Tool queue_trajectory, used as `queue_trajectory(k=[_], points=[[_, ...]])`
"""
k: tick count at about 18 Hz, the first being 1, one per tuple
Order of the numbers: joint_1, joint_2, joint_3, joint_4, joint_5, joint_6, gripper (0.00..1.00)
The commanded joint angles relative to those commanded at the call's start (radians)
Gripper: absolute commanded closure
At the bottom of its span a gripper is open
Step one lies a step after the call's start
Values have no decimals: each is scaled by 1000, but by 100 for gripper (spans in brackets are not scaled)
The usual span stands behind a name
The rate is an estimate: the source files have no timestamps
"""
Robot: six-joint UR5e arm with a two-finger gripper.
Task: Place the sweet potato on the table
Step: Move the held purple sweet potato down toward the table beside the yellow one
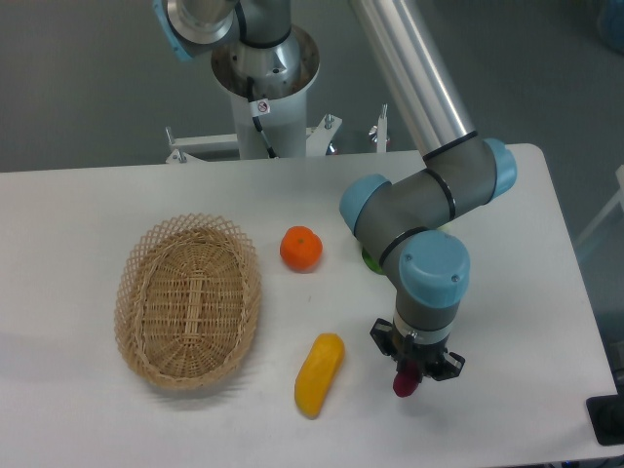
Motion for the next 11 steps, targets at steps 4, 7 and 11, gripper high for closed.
queue_trajectory(k=[4,7,11], points=[[0,-2,-6,-2,0,-3,97],[-2,-3,-6,-2,-2,-3,89],[-5,-3,-3,0,-5,-3,68]])
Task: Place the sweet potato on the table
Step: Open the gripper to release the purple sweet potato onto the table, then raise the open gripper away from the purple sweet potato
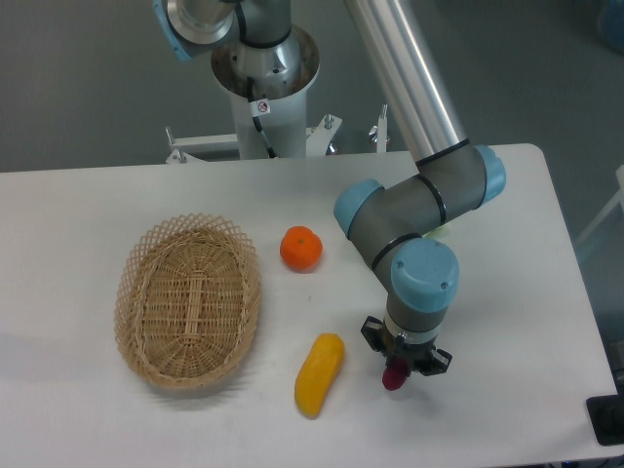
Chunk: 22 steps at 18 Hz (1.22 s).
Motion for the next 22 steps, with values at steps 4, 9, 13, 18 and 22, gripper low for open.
queue_trajectory(k=[4,9,13,18,22], points=[[0,0,6,5,0,2,16],[2,9,29,5,5,0,0],[20,21,57,2,6,9,0],[86,44,58,-9,-3,60,0],[139,57,69,-63,-5,135,0]])
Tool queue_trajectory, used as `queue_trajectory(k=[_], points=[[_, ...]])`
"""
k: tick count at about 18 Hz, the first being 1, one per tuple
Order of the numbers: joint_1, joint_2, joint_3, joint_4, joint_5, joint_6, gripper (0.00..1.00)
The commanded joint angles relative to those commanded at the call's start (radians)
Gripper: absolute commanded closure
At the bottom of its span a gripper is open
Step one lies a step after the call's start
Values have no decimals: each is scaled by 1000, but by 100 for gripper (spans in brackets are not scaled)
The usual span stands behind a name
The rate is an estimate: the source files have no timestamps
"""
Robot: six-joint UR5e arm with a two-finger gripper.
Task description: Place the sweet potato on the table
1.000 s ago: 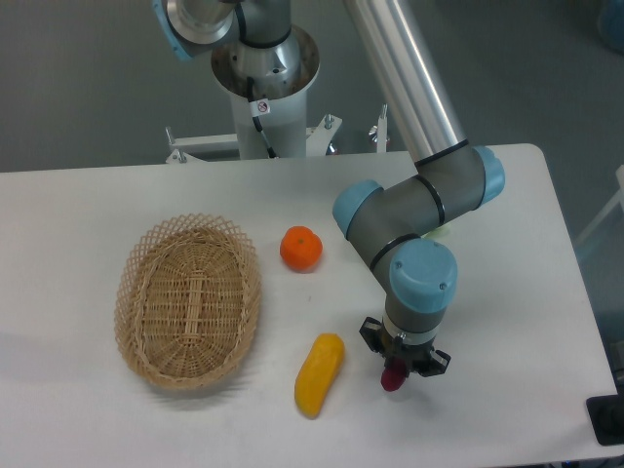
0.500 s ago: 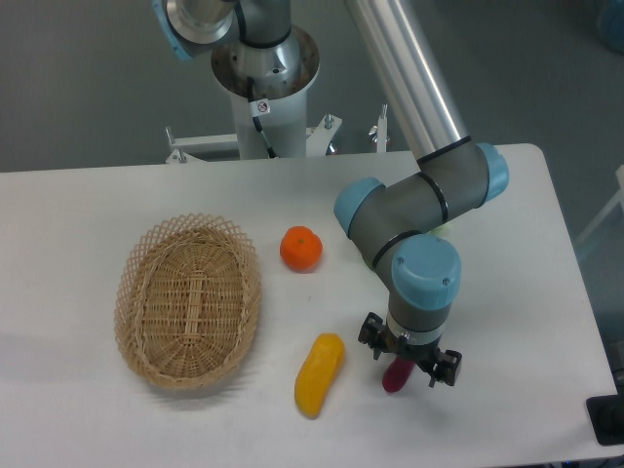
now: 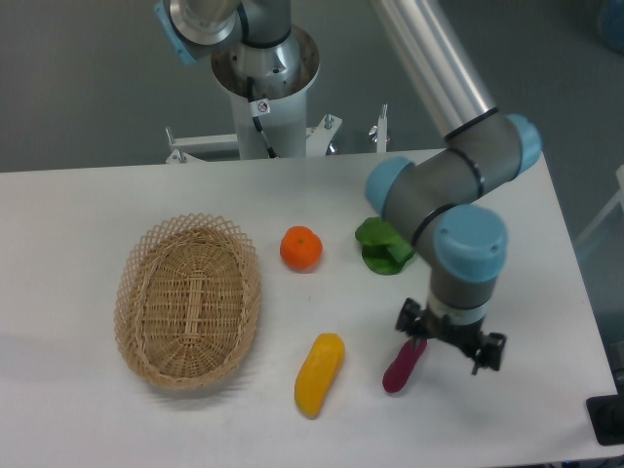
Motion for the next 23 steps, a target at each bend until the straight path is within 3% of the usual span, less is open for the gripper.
queue_trajectory(k=[3,11,23], points=[[29,15,0,-51,3,126,0],[94,46,-5,-92,5,350,0],[92,55,-14,-84,9,365,0]])
